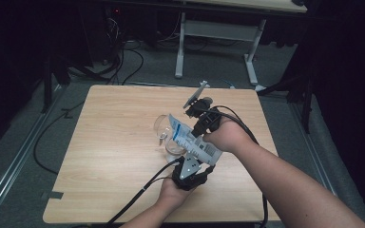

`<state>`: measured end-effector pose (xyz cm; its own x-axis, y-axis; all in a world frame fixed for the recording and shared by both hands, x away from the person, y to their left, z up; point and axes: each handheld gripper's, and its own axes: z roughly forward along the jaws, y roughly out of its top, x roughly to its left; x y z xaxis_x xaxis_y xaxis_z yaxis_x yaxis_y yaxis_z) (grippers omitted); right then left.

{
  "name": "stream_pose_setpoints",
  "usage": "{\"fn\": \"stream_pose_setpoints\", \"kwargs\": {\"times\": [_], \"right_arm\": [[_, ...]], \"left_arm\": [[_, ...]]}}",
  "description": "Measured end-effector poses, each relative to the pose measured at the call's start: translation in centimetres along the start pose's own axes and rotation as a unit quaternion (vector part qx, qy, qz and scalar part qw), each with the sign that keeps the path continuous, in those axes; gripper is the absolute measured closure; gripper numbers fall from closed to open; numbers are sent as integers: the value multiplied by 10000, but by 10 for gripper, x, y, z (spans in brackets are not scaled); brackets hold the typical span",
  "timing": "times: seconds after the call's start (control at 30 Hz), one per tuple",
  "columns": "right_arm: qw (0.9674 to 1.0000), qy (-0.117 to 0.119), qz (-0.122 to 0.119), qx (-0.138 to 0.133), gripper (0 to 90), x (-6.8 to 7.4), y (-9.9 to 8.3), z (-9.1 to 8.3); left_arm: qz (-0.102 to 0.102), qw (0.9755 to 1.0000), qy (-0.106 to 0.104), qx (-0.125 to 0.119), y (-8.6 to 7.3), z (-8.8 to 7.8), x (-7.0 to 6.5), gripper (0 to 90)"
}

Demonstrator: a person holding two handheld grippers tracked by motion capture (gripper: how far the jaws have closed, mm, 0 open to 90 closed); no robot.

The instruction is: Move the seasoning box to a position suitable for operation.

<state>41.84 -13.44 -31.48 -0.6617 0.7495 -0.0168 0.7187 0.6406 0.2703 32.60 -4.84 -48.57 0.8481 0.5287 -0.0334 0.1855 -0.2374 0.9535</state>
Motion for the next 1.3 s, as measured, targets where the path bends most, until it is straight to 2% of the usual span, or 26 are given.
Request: {"fn": "stream_pose_setpoints", "kwargs": {"times": [0.13,0.43,0.5,1.3], "right_arm": [[10000,-22,-58,-9,900,0,0,1],[10000,-18,-15,-11,900,2,1,0],[9999,-21,-95,-38,900,1,2,0],[9999,-36,-108,-59,900,3,3,-3]], "left_arm": [[4,10000,-3,6,0,1,-1,624],[-7,10000,12,-10,1,2,1,624],[-6,10000,12,-13,1,1,1,624],[-5,10000,17,-52,5,0,0,624]]}}
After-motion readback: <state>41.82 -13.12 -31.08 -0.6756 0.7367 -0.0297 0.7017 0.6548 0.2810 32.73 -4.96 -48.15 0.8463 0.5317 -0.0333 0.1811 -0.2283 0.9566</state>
